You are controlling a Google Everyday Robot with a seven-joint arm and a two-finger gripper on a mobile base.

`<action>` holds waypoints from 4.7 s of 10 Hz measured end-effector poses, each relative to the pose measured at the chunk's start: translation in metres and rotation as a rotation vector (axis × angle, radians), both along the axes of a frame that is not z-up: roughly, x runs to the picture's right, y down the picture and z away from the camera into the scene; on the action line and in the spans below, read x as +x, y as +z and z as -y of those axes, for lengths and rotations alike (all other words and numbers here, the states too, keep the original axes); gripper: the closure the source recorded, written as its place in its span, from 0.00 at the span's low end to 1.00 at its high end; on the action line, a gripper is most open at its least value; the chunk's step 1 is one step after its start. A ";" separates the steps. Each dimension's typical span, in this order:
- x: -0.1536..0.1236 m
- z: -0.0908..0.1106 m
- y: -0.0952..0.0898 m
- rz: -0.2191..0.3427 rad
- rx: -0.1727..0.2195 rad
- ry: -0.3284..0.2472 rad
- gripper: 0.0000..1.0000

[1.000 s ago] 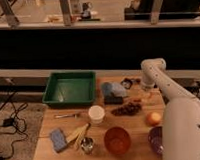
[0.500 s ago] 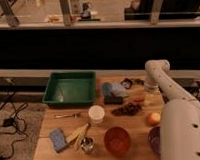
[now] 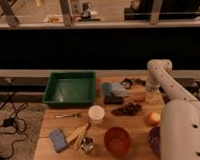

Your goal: Place pepper in paper cup

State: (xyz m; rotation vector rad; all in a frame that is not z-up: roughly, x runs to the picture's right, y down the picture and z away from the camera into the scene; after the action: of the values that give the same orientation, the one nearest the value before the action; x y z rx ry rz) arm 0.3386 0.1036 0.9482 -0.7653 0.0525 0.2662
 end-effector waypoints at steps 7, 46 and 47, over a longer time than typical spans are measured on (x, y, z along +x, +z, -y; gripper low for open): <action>0.001 0.001 0.002 0.009 0.012 0.004 0.96; -0.065 0.014 -0.180 0.256 0.238 -0.186 0.96; -0.069 0.015 -0.193 0.286 0.234 -0.161 0.96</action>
State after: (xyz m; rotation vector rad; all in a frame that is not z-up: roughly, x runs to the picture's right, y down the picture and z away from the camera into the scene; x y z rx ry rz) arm 0.2699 0.0886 0.7550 -0.5567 -0.1841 0.0074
